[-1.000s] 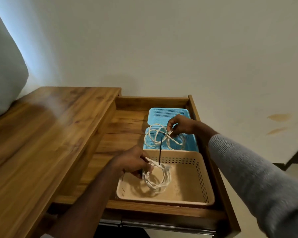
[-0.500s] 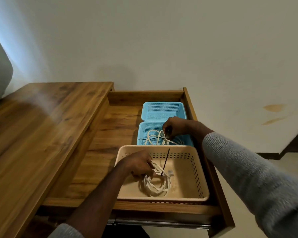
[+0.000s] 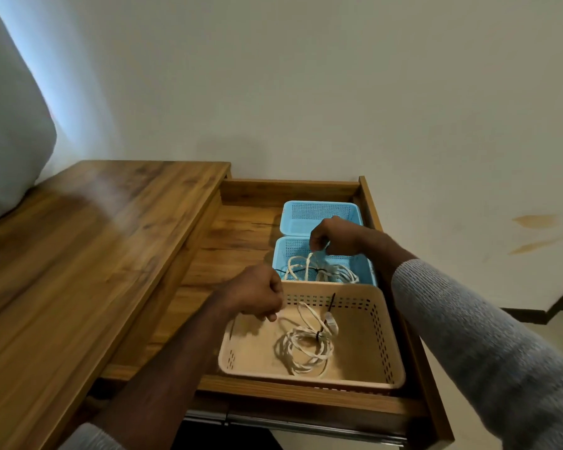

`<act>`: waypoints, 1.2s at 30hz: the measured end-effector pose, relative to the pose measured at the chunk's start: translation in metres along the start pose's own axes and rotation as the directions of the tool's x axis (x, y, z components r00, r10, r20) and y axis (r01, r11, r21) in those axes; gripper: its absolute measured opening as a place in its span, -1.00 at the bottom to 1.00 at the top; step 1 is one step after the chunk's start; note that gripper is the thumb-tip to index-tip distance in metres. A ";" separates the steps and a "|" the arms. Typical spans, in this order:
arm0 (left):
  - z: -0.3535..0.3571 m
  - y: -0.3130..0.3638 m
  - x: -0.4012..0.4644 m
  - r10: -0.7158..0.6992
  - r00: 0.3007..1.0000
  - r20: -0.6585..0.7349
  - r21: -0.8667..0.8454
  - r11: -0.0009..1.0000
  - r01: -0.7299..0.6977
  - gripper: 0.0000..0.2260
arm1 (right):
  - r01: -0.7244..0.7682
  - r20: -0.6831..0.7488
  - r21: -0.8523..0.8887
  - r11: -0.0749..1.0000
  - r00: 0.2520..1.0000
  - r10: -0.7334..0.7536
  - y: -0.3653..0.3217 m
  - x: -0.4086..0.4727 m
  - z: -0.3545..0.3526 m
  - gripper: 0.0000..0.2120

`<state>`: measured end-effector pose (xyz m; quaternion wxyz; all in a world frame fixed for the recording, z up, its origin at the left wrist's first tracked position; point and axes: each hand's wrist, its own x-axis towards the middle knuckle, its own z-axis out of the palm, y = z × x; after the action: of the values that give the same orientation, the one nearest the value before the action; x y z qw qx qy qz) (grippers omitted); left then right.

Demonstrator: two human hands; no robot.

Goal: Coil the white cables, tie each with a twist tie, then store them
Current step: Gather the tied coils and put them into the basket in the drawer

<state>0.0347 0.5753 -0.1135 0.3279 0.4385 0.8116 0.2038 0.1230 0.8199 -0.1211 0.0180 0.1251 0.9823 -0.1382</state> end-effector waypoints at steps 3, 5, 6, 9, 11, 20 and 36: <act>-0.034 0.001 -0.016 0.026 0.989 -0.146 -0.036 0.999 -0.032 -0.94 | 0.089 -0.086 0.017 0.996 0.992 -0.087 -0.036 0.011 -0.017 -0.76; -0.061 -0.006 -0.026 0.030 0.962 -0.272 -0.029 0.999 -0.039 -0.92 | 0.157 -0.117 0.025 0.987 0.981 -0.153 -0.064 0.022 -0.027 -0.77; -0.075 -0.014 -0.034 0.021 0.941 -0.337 -0.034 0.999 -0.034 -0.92 | 0.191 -0.117 0.029 0.981 0.976 -0.186 -0.081 0.030 -0.031 -0.77; -0.111 -0.042 -0.060 -0.021 0.858 -0.512 -0.099 0.995 -0.035 -0.91 | 0.309 -0.123 -0.015 0.951 0.943 -0.308 -0.134 0.053 -0.038 -0.80; -0.128 -0.062 -0.082 -0.076 0.792 -0.606 -0.134 0.991 -0.008 -0.91 | 0.388 -0.130 -0.031 0.921 0.912 -0.389 -0.173 0.067 -0.041 -0.82; -0.163 -0.169 -0.216 -0.279 0.534 -0.798 -0.278 0.957 0.084 -0.83 | 0.688 -0.166 0.004 0.726 0.716 -0.678 -0.376 0.120 -0.015 -0.92; -0.118 -0.273 -0.508 -0.538 -0.167 -0.826 -0.555 0.829 0.075 -0.81 | 0.821 -0.026 0.397 0.410 0.457 -0.889 -0.698 0.058 0.114 -0.96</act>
<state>-0.0039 -0.0043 -0.0197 -0.2620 -0.1247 0.8196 0.4941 -0.1080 0.1526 -0.0482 0.0146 -0.4089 0.8571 -0.3129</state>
